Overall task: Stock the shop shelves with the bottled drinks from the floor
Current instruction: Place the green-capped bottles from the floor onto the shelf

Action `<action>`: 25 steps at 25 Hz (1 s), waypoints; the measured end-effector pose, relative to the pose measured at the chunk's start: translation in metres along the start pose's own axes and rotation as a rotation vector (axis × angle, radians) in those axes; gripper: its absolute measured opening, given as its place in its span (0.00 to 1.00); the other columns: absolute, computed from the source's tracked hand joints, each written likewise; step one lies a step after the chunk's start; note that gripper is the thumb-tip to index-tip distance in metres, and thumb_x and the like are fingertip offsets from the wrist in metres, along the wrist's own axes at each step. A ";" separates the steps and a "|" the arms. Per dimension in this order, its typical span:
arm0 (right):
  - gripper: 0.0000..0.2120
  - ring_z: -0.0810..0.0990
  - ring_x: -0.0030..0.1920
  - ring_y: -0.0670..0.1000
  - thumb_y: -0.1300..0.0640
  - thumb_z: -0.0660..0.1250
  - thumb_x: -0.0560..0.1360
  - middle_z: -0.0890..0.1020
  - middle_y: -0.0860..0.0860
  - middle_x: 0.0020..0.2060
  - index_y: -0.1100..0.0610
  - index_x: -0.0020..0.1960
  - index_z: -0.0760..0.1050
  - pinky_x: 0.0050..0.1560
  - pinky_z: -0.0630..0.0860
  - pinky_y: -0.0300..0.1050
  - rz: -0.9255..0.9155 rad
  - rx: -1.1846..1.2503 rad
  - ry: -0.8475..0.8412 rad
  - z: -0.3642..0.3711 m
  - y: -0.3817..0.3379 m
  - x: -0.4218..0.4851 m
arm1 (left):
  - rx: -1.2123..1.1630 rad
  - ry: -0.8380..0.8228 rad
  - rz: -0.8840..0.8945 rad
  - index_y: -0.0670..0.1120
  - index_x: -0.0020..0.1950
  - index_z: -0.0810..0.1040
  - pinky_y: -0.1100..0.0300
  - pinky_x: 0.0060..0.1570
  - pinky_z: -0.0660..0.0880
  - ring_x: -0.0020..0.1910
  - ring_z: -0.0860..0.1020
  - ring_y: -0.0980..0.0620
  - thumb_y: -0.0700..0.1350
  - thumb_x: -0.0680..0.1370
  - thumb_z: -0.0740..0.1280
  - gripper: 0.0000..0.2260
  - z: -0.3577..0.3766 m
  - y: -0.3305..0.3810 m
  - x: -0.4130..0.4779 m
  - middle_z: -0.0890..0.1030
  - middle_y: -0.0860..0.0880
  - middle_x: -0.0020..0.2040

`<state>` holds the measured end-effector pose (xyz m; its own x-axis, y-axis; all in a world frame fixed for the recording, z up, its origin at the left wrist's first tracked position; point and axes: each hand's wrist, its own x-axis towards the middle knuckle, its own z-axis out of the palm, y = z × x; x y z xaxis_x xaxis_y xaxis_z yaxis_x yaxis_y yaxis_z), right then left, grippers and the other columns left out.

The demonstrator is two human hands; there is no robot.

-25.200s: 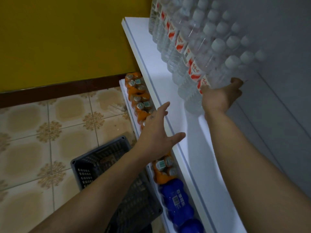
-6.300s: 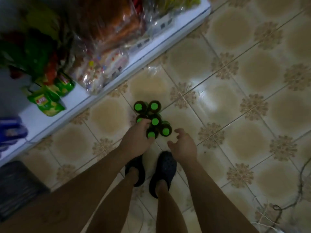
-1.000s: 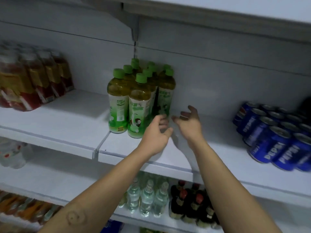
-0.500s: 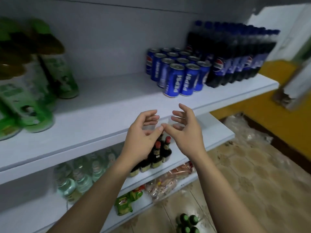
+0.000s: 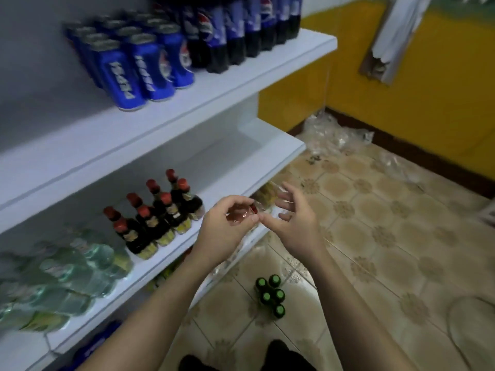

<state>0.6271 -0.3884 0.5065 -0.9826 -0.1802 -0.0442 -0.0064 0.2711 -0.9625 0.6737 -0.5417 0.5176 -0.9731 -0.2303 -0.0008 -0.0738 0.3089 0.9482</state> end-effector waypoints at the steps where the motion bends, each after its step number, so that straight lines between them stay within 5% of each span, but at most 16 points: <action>1: 0.38 0.76 0.60 0.42 0.54 0.79 0.68 0.76 0.43 0.60 0.51 0.73 0.65 0.56 0.75 0.38 0.027 -0.008 0.005 -0.016 0.014 -0.002 | 0.009 -0.019 -0.011 0.54 0.50 0.80 0.68 0.43 0.75 0.49 0.80 0.61 0.48 0.71 0.76 0.10 0.020 -0.003 0.000 0.82 0.56 0.48; 7: 0.39 0.76 0.60 0.45 0.48 0.78 0.68 0.75 0.45 0.63 0.49 0.74 0.64 0.58 0.77 0.44 0.177 -0.057 -0.014 -0.078 0.088 -0.012 | 0.177 -0.088 -0.074 0.55 0.54 0.79 0.63 0.48 0.76 0.52 0.77 0.64 0.50 0.73 0.74 0.10 0.108 -0.033 -0.003 0.79 0.63 0.52; 13: 0.30 0.77 0.57 0.45 0.48 0.74 0.73 0.77 0.46 0.64 0.47 0.72 0.68 0.56 0.76 0.43 0.309 -0.215 -0.105 -0.074 0.166 -0.012 | 0.245 -0.125 -0.212 0.52 0.58 0.77 0.67 0.47 0.73 0.53 0.76 0.60 0.46 0.74 0.74 0.14 0.135 -0.085 -0.002 0.78 0.57 0.52; 17: 0.29 0.77 0.60 0.49 0.50 0.72 0.75 0.76 0.48 0.65 0.50 0.73 0.69 0.59 0.76 0.47 0.417 -0.324 -0.209 -0.060 0.229 -0.013 | 0.276 -0.179 -0.329 0.48 0.62 0.76 0.73 0.45 0.69 0.52 0.75 0.59 0.44 0.74 0.73 0.17 0.152 -0.143 0.004 0.78 0.55 0.53; 21: 0.28 0.77 0.61 0.53 0.48 0.71 0.75 0.76 0.53 0.64 0.53 0.72 0.69 0.59 0.75 0.49 0.557 -0.432 -0.307 -0.041 0.299 -0.011 | 0.275 -0.249 -0.474 0.46 0.61 0.76 0.68 0.48 0.69 0.52 0.75 0.55 0.40 0.74 0.72 0.16 0.179 -0.213 0.012 0.76 0.55 0.49; 25: 0.26 0.77 0.60 0.53 0.44 0.68 0.76 0.76 0.53 0.64 0.51 0.71 0.69 0.58 0.76 0.49 0.646 -0.509 -0.316 -0.013 0.380 -0.009 | 0.263 -0.312 -0.572 0.50 0.60 0.73 0.75 0.44 0.68 0.47 0.72 0.63 0.41 0.75 0.72 0.16 0.207 -0.297 0.012 0.73 0.61 0.47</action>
<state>0.6313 -0.2717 0.1449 -0.7258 -0.0793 -0.6833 0.3769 0.7852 -0.4914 0.6384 -0.4455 0.1708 -0.7803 -0.1597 -0.6047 -0.6045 0.4406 0.6636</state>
